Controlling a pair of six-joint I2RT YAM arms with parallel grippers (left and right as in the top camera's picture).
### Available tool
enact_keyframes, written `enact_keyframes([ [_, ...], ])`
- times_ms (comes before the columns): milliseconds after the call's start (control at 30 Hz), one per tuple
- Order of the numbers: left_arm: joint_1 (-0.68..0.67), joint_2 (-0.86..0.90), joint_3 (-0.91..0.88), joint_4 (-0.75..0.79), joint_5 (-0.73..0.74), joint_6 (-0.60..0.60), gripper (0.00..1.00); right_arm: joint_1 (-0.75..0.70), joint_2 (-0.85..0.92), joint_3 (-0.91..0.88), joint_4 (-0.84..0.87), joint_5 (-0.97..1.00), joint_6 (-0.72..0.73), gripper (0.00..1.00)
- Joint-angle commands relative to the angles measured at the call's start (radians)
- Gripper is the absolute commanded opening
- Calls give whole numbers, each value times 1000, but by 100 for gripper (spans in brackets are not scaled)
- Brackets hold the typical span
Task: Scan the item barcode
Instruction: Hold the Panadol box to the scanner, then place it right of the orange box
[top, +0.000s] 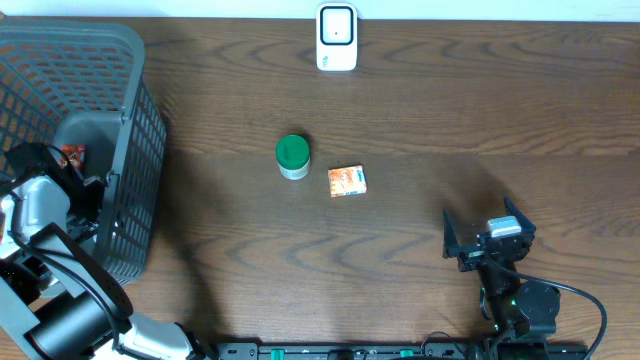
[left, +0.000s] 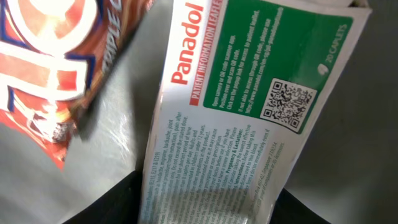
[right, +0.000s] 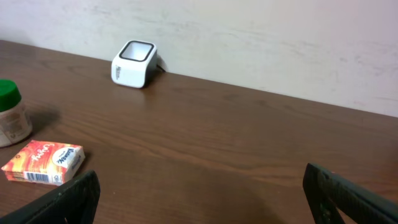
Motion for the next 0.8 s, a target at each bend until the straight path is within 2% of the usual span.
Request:
enact_keyframes([
  [0, -1, 25, 25, -59, 43, -17, 52, 7, 0, -1, -4, 7, 11, 99],
  [367, -1, -174, 465, -322, 47, -44, 48, 7, 0, -1, -4, 7, 11, 99],
  [467, -1, -301, 573, -335, 190, -70, 48, 7, 0, -1, -4, 7, 11, 99],
  [600, -19, -433, 596, -294, 394, -121, 48, 7, 0, -1, -4, 7, 11, 99],
  [767, -161, -536, 595, -293, 576, -156, 48, 7, 0, -1, -4, 7, 11, 99],
])
